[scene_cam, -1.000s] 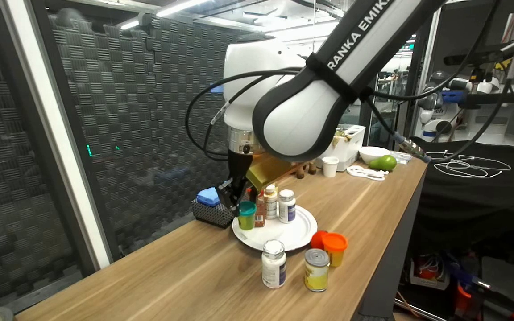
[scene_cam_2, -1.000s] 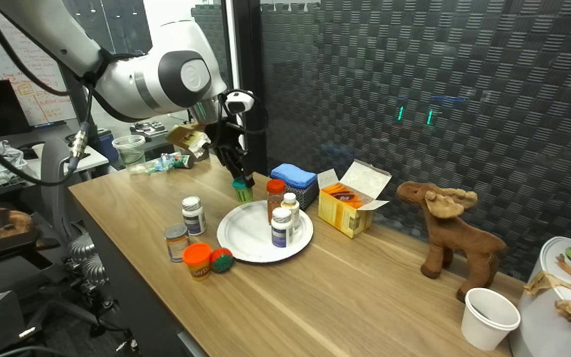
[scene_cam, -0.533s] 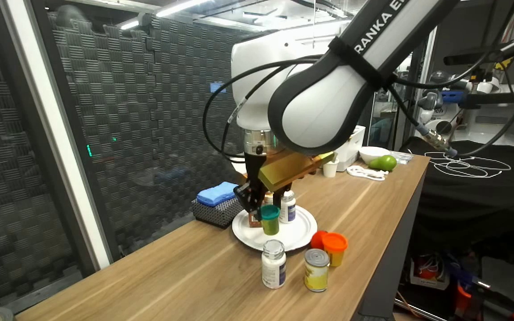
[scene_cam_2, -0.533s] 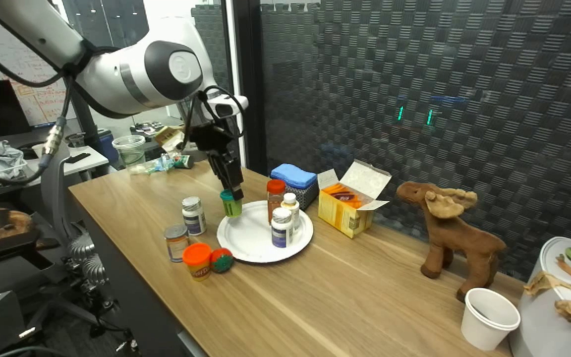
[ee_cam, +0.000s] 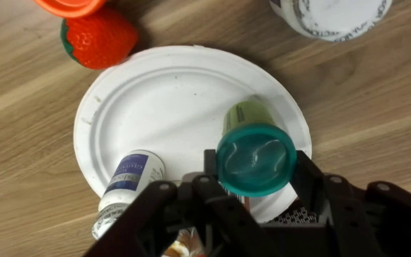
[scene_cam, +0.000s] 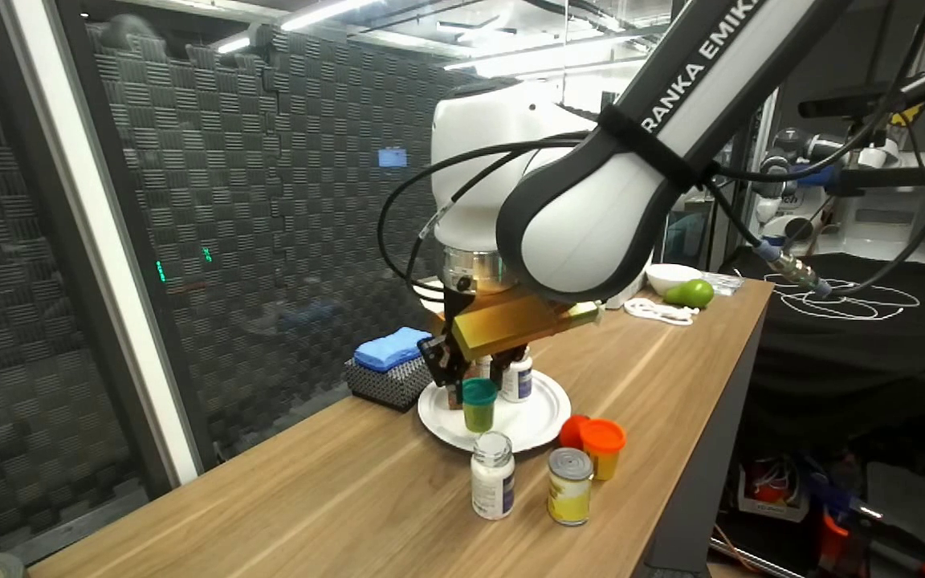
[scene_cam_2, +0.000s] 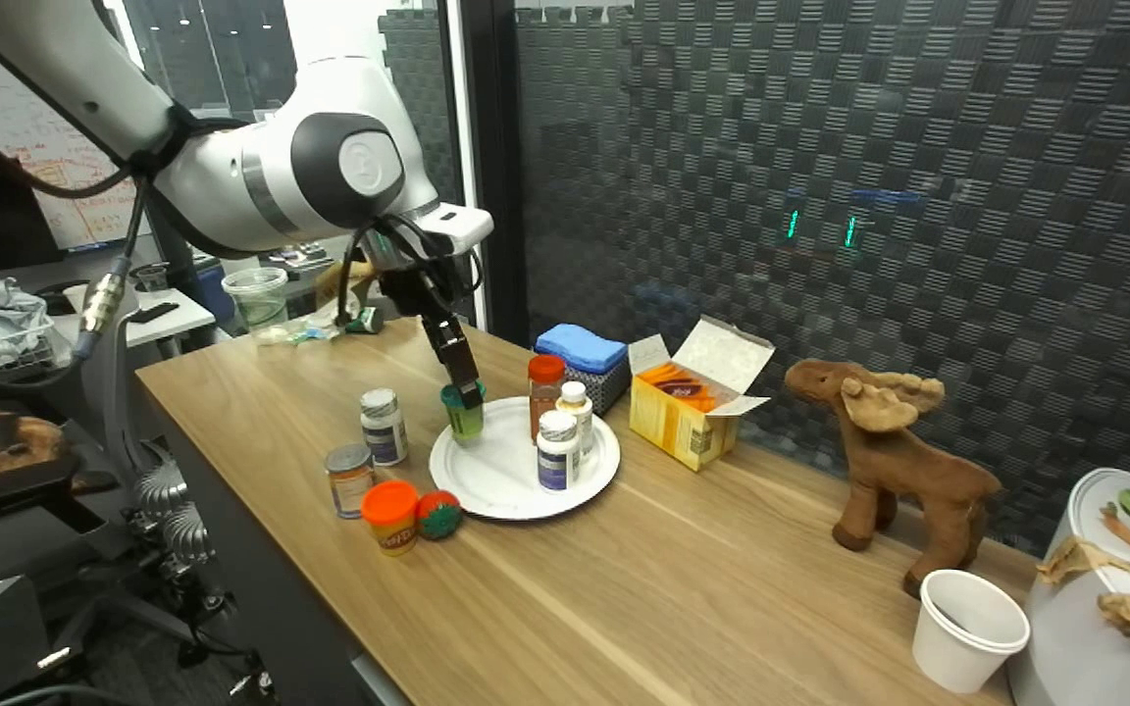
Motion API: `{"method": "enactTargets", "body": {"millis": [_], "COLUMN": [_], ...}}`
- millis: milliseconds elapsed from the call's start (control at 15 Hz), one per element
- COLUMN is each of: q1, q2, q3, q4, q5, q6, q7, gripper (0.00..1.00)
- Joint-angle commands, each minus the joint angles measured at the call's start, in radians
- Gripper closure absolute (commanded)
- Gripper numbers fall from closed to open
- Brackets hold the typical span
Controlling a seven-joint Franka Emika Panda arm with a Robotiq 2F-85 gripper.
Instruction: Put the bottles on the tray
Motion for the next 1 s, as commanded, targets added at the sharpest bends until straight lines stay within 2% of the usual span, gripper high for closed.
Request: {"method": "enactTargets", "body": {"millis": [0, 600, 933], "q1": [0.004, 0.022, 0.038], "q2": [0.022, 0.093, 0.116], "q3": [-0.018, -0.076, -0.091], "q4": [0.033, 0.042, 0.066], "q5": [-0.044, -0.101, -0.079], "q6": [0.086, 0.133, 0.181], "q7": [0.085, 0.148, 0.178], "gripper": [0.72, 0.72, 0.72]}}
